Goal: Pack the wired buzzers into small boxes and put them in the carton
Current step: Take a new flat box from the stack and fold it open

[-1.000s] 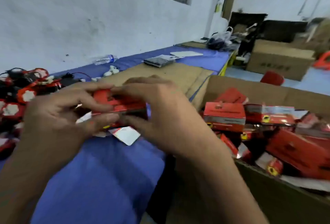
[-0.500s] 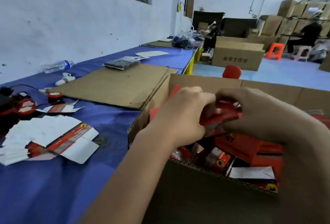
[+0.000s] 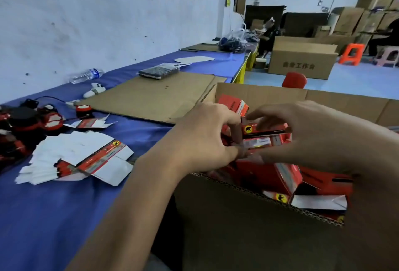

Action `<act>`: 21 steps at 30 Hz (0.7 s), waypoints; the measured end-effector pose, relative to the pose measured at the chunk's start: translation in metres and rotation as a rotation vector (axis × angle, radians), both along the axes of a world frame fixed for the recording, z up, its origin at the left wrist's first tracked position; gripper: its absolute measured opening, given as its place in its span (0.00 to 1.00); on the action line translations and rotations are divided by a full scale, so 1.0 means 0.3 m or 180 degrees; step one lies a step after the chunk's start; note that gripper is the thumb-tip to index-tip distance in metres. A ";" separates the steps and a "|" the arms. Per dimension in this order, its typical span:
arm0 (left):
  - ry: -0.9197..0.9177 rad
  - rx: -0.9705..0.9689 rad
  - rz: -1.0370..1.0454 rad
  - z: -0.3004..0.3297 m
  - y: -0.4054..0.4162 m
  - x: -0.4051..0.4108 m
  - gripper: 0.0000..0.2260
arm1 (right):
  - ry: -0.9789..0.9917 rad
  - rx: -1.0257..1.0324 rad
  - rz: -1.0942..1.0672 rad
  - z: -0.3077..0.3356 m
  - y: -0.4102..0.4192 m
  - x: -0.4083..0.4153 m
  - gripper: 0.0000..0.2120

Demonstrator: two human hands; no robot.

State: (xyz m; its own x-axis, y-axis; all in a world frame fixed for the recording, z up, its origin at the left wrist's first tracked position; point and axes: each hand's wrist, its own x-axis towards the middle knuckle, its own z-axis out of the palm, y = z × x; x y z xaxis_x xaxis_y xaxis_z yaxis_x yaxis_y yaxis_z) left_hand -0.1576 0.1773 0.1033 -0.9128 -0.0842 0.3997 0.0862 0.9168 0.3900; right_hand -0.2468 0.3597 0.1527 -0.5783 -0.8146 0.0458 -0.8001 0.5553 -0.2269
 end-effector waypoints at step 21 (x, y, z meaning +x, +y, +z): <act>0.1719 0.3474 0.3979 -0.518 -0.547 0.375 0.06 | -0.1018 -0.0597 0.0178 -0.645 -1.104 0.322 0.56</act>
